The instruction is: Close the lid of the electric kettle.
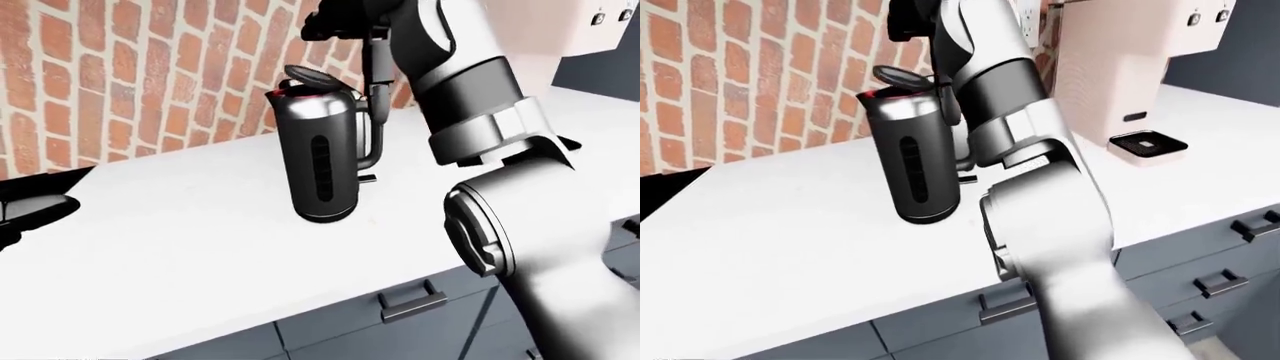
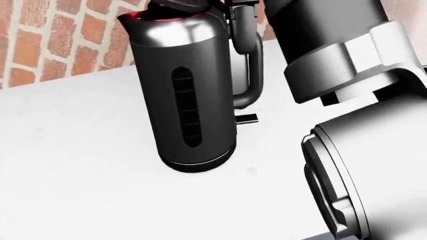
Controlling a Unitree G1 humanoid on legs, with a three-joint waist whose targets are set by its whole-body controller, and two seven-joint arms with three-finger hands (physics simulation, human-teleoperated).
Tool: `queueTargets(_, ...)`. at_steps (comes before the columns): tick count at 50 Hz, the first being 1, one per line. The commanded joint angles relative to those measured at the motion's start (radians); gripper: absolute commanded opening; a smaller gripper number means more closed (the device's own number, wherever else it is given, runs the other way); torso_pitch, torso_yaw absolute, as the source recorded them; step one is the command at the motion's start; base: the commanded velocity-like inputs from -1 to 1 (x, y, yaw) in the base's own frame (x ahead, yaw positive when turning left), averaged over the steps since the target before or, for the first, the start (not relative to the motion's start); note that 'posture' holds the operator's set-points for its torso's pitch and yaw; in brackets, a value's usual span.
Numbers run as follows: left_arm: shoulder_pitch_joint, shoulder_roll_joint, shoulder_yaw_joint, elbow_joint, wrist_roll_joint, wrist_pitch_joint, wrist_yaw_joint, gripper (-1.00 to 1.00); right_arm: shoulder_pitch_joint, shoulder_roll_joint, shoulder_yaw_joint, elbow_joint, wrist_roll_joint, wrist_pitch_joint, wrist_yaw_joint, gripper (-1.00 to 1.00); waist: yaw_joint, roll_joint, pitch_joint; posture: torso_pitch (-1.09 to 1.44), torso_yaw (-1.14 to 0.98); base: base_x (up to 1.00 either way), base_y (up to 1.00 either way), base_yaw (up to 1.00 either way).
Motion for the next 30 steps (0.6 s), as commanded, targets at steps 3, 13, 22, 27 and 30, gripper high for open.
queueTargets(3,-0.014,0.019,0.005,-0.006,0.004,-0.030,-0.001,1.00,-0.026,-0.008,-0.008,-0.043,-0.010,-0.004,0.008,1.00,0.001,0.005,-0.007,-0.41,0.00,0.00,0.00,0.00)
queueTargets(13,-0.013,0.019,0.006,-0.012,0.002,-0.027,0.000,1.00,-0.005,-0.020,-0.014,-0.079,-0.024,-0.005,0.033,1.00,0.003,0.005,-0.005,-0.41,0.00,0.00,0.00,0.00)
queueTargets(22,-0.012,0.019,0.008,-0.014,-0.003,-0.022,0.004,1.00,-0.017,-0.024,-0.019,-0.069,-0.026,-0.008,0.034,1.00,0.002,0.009,-0.003,-0.41,0.00,0.00,0.00,0.00)
queueTargets(27,-0.014,0.019,0.000,-0.016,0.000,-0.022,0.006,1.00,-0.027,-0.027,-0.020,-0.059,-0.026,-0.010,0.029,1.00,0.003,0.010,-0.003,-0.41,0.00,0.00,0.00,0.00)
queueTargets(30,-0.014,0.018,-0.003,-0.014,0.004,-0.025,0.004,1.00,-0.032,-0.029,-0.020,-0.057,-0.026,-0.011,0.031,1.00,0.003,0.010,-0.003,-0.41,0.00,0.00,0.00,0.00)
